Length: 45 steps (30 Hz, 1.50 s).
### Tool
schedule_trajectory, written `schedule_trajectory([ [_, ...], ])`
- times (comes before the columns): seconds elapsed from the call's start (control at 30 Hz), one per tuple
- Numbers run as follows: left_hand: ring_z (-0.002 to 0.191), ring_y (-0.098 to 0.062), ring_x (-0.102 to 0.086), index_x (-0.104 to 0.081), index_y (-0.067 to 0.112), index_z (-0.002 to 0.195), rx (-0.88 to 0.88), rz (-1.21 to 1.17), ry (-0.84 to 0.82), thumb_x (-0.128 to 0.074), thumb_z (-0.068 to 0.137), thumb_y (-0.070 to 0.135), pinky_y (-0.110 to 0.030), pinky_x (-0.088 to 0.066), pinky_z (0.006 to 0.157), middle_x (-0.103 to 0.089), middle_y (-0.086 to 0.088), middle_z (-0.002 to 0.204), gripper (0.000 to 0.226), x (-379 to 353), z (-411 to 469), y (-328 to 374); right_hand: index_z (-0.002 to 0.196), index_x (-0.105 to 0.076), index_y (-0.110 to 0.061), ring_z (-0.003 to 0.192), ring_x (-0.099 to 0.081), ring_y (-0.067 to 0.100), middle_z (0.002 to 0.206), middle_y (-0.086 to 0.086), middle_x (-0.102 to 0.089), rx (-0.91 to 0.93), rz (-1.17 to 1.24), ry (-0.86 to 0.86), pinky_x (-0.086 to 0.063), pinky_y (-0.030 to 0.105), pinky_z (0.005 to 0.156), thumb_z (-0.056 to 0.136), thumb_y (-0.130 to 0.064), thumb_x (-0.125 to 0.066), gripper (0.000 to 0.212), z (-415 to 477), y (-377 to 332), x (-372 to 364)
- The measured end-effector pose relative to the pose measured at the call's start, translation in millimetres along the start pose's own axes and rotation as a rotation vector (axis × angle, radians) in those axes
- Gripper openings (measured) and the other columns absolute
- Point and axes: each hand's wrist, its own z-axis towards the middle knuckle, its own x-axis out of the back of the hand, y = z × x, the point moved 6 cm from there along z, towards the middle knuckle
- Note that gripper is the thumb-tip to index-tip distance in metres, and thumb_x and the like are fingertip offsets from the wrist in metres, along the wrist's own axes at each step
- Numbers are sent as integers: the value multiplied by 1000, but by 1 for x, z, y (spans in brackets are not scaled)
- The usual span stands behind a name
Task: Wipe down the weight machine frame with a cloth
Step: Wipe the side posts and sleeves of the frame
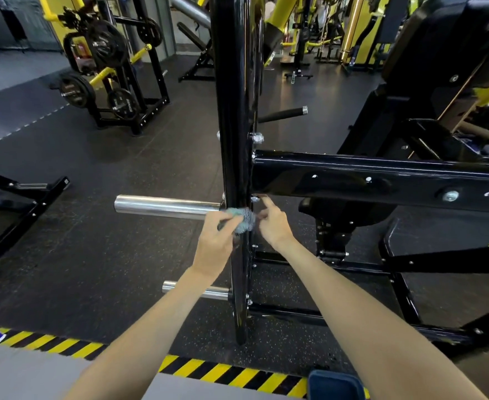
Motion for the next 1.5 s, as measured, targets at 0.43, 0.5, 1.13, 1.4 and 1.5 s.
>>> schedule_trajectory([
  [0.43, 83, -18, -41, -69, -5, 93, 122, 148, -435, -66, 72, -16, -37, -54, 48, -50, -9, 88, 24, -57, -55, -24, 152, -6, -35, 96, -58, 28, 129, 9, -48, 42, -122, -172, -52, 46, 84, 86, 11, -41, 88, -5, 11, -3],
  [0.5, 82, -15, -45, -69, -4, 100, 136, 114, -311, -67, 78, -10, -34, -56, 55, -54, -9, 93, 23, -47, -45, -12, 152, 4, -36, 111, -55, 31, 139, 12, -44, 45, -75, -180, -48, 49, 93, 85, 11, -46, 95, -10, 20, -9],
  [1.13, 81, -26, -41, -63, -3, 100, -185, 564, -330, -49, 84, -1, -34, -34, 68, -42, -11, 97, 22, -95, -60, 12, 120, -58, -2, 75, -63, 18, 94, 13, -65, -592, 447, -477, -49, 26, 61, 102, -17, -42, 28, 4, 150, -62],
  [1.4, 87, -21, -45, -72, 13, 80, -77, 877, -785, -72, 68, 18, -31, -29, 70, -62, -1, 80, 13, -142, -61, -5, 113, -61, -2, 82, -66, 25, 91, 16, -68, -686, 547, -406, -53, 32, 75, 99, -12, -45, 24, -3, 162, -78],
  [1.5, 97, -20, -55, -74, 22, 83, 46, 829, -1103, -70, 74, 28, -31, -31, 81, -64, 2, 90, 12, -165, -77, -5, 109, -60, -5, 76, -65, 20, 94, 15, -68, -692, 466, -445, -52, 29, 68, 99, -11, -41, 23, -18, 168, -74],
])
